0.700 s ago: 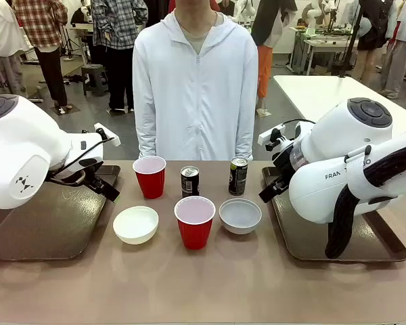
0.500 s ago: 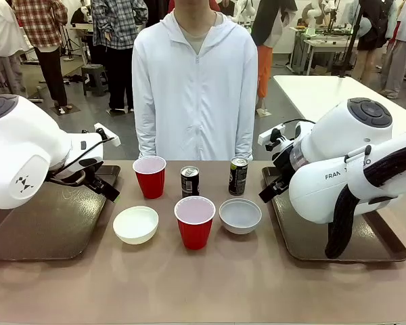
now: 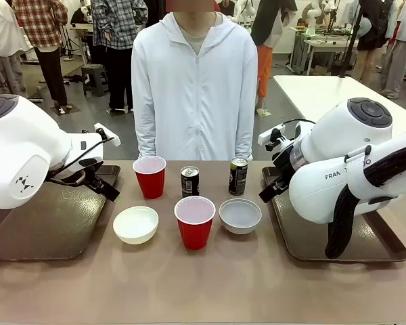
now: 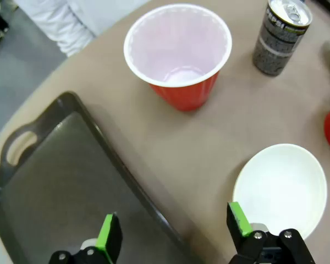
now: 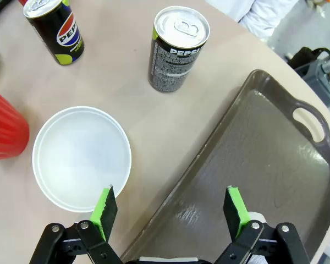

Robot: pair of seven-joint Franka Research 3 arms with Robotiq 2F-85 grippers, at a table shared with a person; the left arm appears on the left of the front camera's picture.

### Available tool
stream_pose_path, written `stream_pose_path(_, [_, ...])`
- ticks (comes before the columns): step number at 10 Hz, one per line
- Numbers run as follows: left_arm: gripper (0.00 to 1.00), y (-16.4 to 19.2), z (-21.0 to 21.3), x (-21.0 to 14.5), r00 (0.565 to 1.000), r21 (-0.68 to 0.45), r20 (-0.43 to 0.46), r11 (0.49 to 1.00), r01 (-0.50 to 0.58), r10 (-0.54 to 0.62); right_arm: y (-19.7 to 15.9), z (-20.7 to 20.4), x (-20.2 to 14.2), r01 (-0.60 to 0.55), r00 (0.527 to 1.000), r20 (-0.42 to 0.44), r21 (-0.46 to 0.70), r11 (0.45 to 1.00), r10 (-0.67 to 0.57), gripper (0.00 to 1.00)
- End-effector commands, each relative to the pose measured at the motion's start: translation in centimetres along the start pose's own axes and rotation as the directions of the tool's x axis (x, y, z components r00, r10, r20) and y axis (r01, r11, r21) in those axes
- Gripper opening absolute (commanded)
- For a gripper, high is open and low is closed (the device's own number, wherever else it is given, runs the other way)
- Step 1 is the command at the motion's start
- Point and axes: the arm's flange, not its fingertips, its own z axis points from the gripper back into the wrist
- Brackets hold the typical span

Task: Prepare tableware on both trays.
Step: Pick up a Picnic Bowl from the table and place it on a Handle tray.

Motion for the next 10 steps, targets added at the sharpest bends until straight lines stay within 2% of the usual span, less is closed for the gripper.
stream_pose_path(1, [1.0,0.0,0.0,0.0,1.0,0.0,0.0,1.0,0.0,0.0,0.0,0.0,0.0,0.0,1.0,0.0,0.0,1.0,0.0,1.0])
stream_pose_path(9, [1.0,0.0,0.0,0.0,1.0,0.0,0.0,1.0,0.0,0.0,0.0,0.0,0.0,0.0,1.0,0.0,0.0,1.0,0.0,1.0])
stream_pose_path(10, [1.0,-0.2,1.5,-0.7,0.999,0.009,-0.004,0.999,0.053,-0.053,0.1,1.0,-1.1,0.004,1.0,-0.028,-0.019,1.0,-0.004,1.0])
